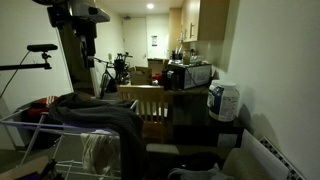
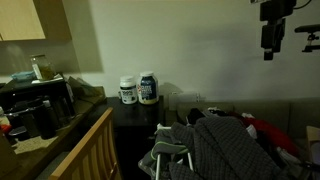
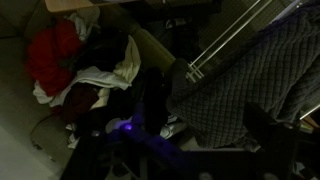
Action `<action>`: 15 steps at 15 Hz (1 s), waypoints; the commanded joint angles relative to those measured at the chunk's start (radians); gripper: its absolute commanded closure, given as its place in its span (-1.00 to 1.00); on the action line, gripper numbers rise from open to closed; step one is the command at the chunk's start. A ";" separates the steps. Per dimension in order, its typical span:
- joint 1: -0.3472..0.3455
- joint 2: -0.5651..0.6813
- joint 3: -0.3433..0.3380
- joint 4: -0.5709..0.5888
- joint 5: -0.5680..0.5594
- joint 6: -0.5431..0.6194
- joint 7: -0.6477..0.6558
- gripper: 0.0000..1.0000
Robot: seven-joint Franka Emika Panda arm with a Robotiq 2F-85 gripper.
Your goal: Take the towel off of the rack
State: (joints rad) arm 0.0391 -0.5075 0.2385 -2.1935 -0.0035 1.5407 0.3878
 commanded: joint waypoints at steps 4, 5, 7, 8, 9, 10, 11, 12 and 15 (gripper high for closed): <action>0.060 0.061 0.130 -0.031 0.007 0.065 0.215 -1.00; 0.066 0.079 0.149 -0.034 0.002 0.086 0.247 -1.00; 0.079 0.139 0.183 -0.028 -0.010 0.134 0.314 -1.00; 0.086 0.172 0.195 -0.022 -0.015 0.158 0.341 -1.00; 0.096 0.206 0.202 -0.016 -0.017 0.186 0.359 -1.00; 0.108 0.239 0.203 -0.008 -0.013 0.215 0.362 -1.00; 0.120 0.269 0.205 -0.003 -0.017 0.245 0.365 -1.00; 0.132 0.300 0.204 0.009 -0.021 0.270 0.364 -1.00; 0.167 0.361 0.190 0.053 -0.015 0.303 0.345 -1.00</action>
State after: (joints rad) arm 0.1702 -0.2121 0.4458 -2.1957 -0.0084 1.8197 0.7246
